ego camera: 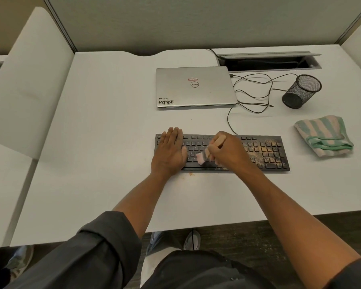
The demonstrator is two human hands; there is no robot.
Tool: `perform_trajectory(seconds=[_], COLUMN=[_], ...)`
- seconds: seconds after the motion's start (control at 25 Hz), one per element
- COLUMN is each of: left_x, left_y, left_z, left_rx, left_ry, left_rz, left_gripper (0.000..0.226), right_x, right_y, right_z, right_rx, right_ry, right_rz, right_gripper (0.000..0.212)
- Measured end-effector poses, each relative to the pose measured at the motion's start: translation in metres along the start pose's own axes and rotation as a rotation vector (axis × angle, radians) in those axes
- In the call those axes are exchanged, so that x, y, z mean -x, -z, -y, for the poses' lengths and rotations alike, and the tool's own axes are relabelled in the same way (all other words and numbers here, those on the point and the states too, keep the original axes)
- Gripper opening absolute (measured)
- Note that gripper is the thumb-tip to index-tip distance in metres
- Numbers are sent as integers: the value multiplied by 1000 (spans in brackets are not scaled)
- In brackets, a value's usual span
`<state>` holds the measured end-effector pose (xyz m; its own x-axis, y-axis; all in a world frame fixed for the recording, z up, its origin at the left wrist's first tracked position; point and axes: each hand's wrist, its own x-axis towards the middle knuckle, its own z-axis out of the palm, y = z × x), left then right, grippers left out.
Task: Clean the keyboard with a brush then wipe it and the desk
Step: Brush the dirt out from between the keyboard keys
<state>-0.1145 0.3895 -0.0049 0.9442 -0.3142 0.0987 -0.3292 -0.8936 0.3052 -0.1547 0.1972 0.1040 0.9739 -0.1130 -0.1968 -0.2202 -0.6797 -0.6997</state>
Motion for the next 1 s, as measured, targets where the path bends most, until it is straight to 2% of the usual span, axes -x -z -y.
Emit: perform_trajectory(seconds=[0.08, 0.16, 0.36, 0.52, 0.6, 0.8, 1.0], left_x=[0, -1, -1, -1, -1, -1, -1], left_y=[0, 0, 0, 0, 0, -2, -1], left_z=[0, 0, 0, 0, 0, 0, 0], left_rx=[4, 4, 6, 4, 6, -2, -5], left_ry=[5, 9, 9, 13, 14, 9, 11], left_rz=[6, 10, 8, 14, 15, 2, 5], left_gripper=[67, 67, 67, 67, 68, 66, 67], right_x=[-1, -2, 4, 4, 2, -1, -7], right_y=[9, 15, 5, 10, 13, 3, 6], right_z=[-8, -11, -13, -22, -22, -11, -18], right_rx=[153, 179, -76, 84, 57, -170, 61], right_ry=[-6, -7, 49, 102, 135, 148, 241], right_rz=[-137, -204, -44, -160, -205, -61, -68], right_gripper=[5, 5, 10, 10, 10, 15, 17])
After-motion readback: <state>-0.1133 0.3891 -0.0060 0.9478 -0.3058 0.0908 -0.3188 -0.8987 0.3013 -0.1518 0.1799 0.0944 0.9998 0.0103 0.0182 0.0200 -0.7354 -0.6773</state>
